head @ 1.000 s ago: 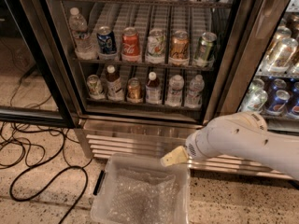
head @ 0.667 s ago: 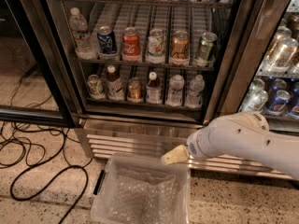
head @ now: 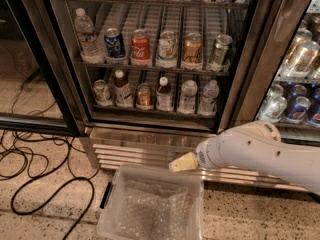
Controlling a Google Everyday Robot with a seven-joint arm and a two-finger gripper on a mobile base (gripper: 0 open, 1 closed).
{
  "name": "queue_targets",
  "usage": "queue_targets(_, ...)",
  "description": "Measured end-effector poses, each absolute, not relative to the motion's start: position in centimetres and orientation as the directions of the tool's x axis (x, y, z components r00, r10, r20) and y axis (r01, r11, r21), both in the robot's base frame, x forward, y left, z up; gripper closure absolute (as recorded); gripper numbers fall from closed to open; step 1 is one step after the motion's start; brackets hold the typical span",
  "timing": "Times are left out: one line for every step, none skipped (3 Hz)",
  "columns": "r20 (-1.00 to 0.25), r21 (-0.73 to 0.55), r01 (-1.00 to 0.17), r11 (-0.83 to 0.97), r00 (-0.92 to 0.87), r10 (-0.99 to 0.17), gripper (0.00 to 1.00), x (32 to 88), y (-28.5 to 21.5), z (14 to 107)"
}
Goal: Pick water bottle from bottom shelf of fridge
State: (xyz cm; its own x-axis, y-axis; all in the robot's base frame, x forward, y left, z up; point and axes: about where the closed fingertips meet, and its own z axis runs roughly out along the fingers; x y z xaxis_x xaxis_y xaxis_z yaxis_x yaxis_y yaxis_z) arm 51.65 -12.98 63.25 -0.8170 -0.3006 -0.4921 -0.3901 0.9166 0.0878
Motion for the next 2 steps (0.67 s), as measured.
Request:
queue_targets(-0.555, 0.099, -0.32, 0.942, -0.803, -0.215, 0.0, 55.9, -13.2, 60.8)
queue_targets(-0.579, 0.176, -0.196, 0.965, -0.813, -0.06, 0.0, 59.4, -13.4, 59.3)
